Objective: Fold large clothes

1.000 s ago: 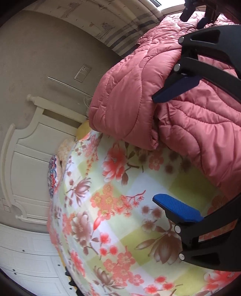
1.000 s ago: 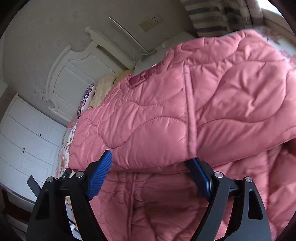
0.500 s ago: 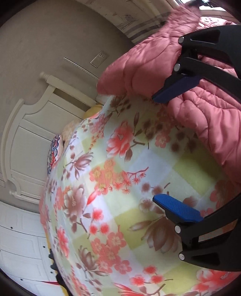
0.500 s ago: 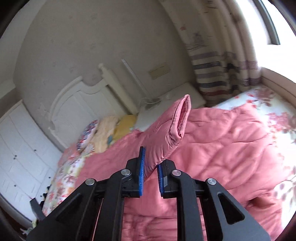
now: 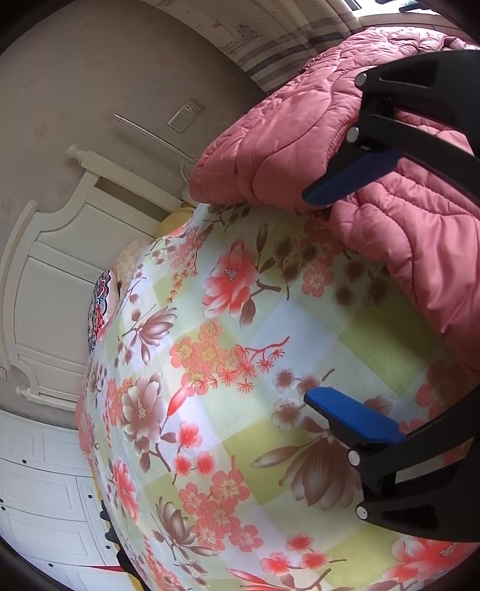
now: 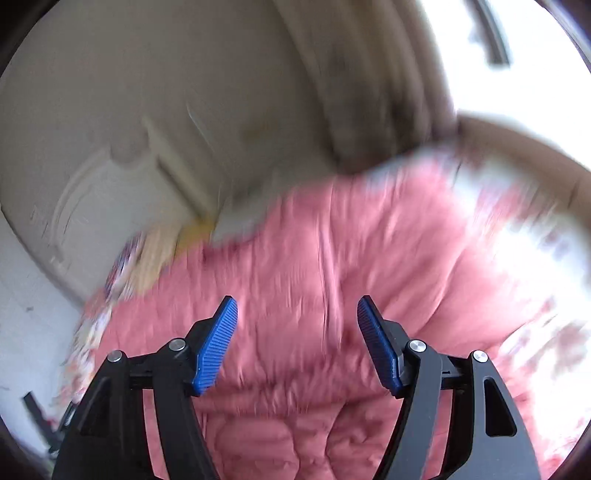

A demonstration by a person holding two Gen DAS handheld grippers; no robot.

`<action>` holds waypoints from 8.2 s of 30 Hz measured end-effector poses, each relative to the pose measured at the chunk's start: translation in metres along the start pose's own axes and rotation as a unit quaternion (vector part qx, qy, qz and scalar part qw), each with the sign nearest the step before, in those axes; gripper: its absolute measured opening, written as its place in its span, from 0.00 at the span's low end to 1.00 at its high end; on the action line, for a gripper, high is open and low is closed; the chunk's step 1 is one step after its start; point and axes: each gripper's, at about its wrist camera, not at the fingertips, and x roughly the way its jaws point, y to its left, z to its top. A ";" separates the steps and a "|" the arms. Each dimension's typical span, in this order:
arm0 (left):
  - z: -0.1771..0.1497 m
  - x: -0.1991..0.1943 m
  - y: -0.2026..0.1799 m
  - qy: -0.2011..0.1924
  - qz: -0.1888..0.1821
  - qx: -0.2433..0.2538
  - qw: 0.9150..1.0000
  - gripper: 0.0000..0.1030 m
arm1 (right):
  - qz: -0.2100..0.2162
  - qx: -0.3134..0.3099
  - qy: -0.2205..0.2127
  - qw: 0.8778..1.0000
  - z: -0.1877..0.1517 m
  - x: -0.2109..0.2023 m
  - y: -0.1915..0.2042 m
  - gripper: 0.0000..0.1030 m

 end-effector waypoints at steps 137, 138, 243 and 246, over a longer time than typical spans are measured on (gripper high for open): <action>-0.072 -0.009 -0.079 0.112 -0.083 0.337 0.931 0.98 | -0.049 -0.129 0.173 0.975 -0.036 0.031 0.006 0.84; -0.073 -0.010 -0.079 0.110 -0.082 0.338 0.931 0.98 | -0.026 -0.121 0.165 0.979 -0.038 0.008 0.008 0.84; 0.034 -0.026 0.173 0.097 -0.360 -0.151 0.916 0.98 | 0.180 0.171 0.050 0.967 -0.068 -0.126 -0.172 0.84; 0.048 -0.044 0.181 0.059 -0.311 -0.178 0.932 0.98 | 0.163 0.162 0.035 0.973 -0.060 -0.141 -0.173 0.84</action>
